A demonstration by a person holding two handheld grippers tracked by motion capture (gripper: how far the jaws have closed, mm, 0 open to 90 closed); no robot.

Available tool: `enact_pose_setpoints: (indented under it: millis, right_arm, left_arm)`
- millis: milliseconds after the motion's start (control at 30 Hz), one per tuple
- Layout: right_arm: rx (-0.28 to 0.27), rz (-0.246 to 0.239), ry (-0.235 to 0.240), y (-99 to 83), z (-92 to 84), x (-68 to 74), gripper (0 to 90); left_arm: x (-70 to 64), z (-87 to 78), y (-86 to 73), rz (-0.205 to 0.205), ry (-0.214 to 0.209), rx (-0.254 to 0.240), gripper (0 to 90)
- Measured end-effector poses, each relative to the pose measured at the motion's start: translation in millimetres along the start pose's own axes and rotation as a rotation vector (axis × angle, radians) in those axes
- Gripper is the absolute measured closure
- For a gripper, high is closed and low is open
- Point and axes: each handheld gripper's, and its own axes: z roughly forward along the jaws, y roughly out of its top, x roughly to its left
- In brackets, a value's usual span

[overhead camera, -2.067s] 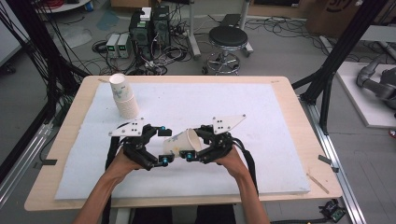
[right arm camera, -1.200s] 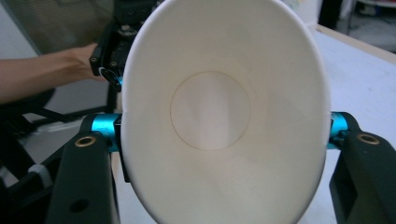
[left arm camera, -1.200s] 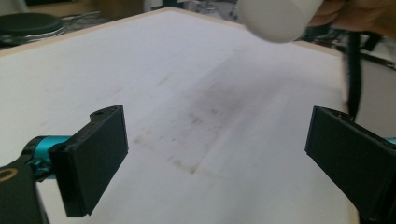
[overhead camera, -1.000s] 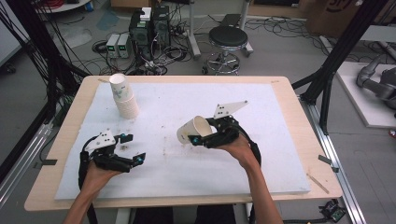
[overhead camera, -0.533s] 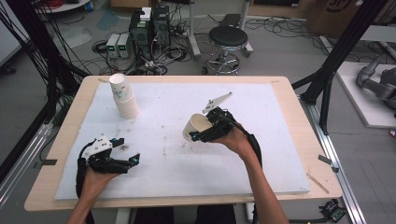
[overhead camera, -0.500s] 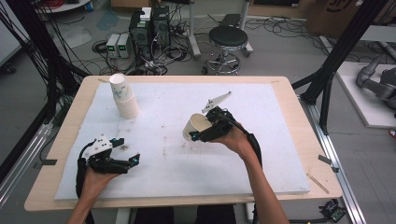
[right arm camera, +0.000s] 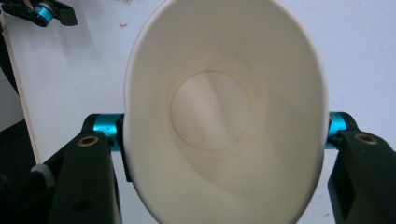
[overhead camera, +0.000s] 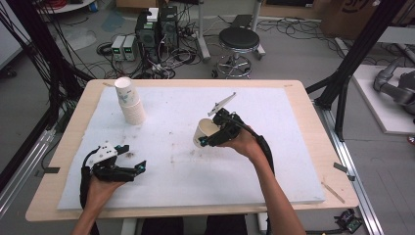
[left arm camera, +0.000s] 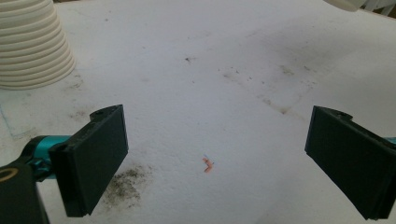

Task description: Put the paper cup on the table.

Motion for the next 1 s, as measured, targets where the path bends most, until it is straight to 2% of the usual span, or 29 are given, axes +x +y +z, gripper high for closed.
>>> enact_pose_setpoints:
  millis: [500,600,1000]
  right_arm:
    - [0.033,0.002,-0.023,0.7,6.9,-1.7,36.0]
    - [0.042,0.003,-0.035,1.3,10.4,-2.9,36.0]
    - [0.135,-0.008,-0.080,5.8,35.0,-5.4,36.0]
  left_arm:
    - [1.1,-1.6,-0.6,-0.011,0.002,-0.013,6.0]
    - [-0.1,-1.9,-0.9,-0.002,0.005,-0.021,6.0]
    - [-1.4,-3.0,-1.5,0.006,0.023,-0.031,6.0]
